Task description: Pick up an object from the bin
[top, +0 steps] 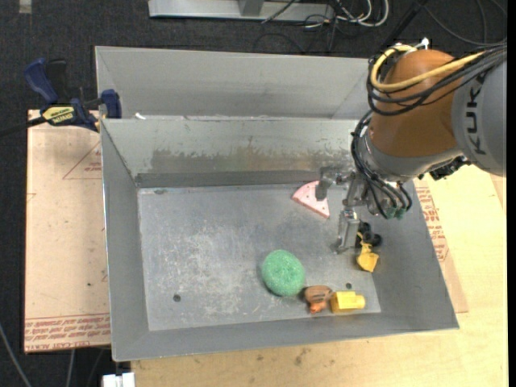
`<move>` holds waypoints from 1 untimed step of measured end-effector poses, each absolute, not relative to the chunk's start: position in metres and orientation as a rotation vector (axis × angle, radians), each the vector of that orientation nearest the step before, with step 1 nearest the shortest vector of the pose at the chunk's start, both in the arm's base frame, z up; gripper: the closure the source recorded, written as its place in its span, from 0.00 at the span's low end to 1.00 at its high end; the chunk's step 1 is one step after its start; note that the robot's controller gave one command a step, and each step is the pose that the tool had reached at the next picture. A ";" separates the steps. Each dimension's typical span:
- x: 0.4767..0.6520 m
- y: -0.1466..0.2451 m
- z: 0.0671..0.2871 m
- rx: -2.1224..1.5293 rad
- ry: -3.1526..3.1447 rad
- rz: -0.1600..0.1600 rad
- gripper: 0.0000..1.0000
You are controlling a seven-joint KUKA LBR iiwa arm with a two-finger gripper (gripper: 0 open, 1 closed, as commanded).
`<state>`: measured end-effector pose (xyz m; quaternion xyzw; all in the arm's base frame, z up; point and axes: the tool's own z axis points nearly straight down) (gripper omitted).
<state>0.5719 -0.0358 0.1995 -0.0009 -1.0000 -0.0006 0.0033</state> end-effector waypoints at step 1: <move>0.573 -0.036 0.204 -0.001 -3.143 -0.001 0.00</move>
Offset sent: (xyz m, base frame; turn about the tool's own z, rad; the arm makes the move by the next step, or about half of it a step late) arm -0.0222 0.0527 -0.0549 -0.0439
